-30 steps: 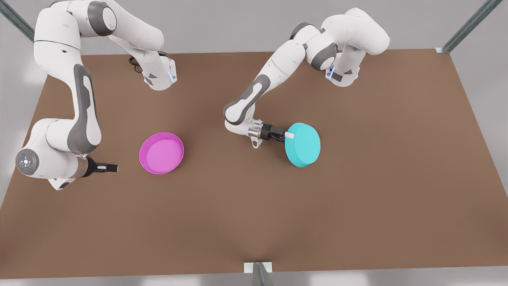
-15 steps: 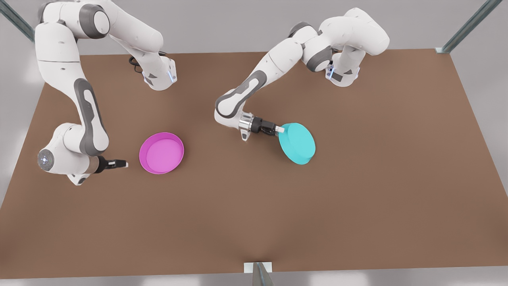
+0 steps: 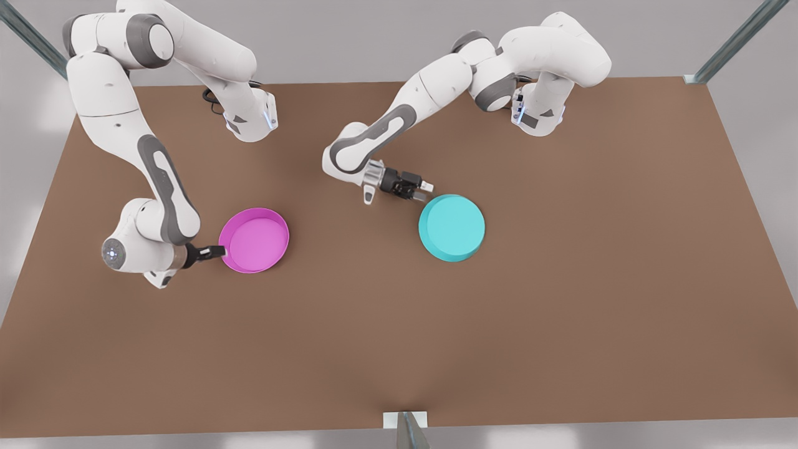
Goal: Flip the blue plate over with the left arm, and stack the pink plate on top of the blue plate with the right arm
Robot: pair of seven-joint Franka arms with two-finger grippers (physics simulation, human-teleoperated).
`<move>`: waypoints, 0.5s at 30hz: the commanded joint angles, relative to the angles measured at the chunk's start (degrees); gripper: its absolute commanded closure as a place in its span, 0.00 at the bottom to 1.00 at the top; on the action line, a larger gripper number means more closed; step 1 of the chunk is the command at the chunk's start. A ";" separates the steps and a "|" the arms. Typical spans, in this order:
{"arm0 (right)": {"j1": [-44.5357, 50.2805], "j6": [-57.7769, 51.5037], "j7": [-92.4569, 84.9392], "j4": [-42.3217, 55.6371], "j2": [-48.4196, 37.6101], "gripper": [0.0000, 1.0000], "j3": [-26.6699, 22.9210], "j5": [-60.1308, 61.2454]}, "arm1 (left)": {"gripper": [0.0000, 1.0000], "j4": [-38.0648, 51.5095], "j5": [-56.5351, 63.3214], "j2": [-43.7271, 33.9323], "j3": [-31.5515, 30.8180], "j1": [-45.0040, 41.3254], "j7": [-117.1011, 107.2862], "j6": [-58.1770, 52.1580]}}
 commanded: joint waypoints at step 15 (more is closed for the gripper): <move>-4.71 3.26 -3.19 -9.85 -4.48 0.00 2.99 1.89 | 0.00 0.77 -43.11 -43.23 0.26 65.77 46.68 6.41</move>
